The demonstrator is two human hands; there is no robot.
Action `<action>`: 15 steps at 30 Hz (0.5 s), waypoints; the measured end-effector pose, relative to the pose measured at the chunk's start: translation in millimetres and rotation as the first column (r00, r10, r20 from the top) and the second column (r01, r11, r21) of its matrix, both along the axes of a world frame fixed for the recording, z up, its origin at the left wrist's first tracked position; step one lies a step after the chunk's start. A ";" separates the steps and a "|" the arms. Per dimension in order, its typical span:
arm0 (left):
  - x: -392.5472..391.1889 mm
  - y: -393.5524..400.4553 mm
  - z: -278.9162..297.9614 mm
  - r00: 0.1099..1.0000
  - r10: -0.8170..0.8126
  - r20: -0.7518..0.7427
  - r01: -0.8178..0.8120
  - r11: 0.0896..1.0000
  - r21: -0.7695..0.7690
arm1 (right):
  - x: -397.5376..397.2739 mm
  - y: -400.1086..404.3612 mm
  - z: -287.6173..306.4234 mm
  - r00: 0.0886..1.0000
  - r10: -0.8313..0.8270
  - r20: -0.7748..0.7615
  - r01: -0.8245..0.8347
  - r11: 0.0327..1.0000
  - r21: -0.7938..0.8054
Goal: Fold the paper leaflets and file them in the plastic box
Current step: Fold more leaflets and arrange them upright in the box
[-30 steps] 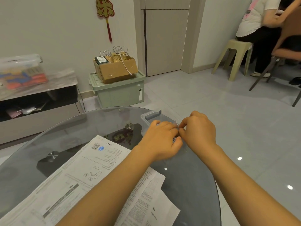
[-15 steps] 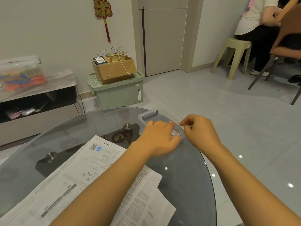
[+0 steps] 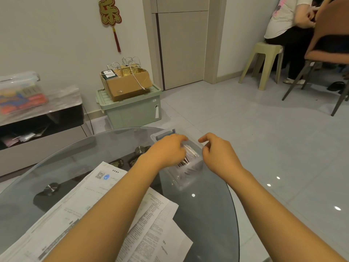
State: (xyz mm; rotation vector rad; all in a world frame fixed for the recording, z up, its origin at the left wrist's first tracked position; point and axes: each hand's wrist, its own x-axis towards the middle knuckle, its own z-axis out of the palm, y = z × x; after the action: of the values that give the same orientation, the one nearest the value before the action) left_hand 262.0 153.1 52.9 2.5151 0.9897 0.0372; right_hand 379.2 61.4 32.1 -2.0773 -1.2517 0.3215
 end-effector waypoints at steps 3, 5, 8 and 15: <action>1.8 2.8 5.7 0.982 -0.079 -0.170 0.081 0.997 0.005 | -0.2 -0.4 0.5 1.000 0.009 -0.010 -0.009 1.000 -0.015; 5.3 5.6 10.5 0.961 -0.125 -0.245 0.124 0.992 -0.020 | -0.2 -1.5 0.7 1.000 0.012 -0.012 -0.013 1.000 -0.023; 6.6 10.9 14.5 0.942 -0.160 -0.295 0.156 0.987 -0.036 | -0.9 -1.3 1.1 1.000 0.014 -0.020 -0.014 1.000 -0.024; -5.8 26.8 14.4 0.990 -0.116 -0.084 0.115 0.993 -0.012 | -1.1 -1.5 1.8 1.000 0.018 -0.008 -0.018 1.000 -0.025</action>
State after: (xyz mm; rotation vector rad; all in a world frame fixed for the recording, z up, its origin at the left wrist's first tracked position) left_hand 256.2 180.0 67.3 2.5813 0.8725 -0.1078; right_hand 378.1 59.9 33.8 -2.0852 -1.2689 0.3553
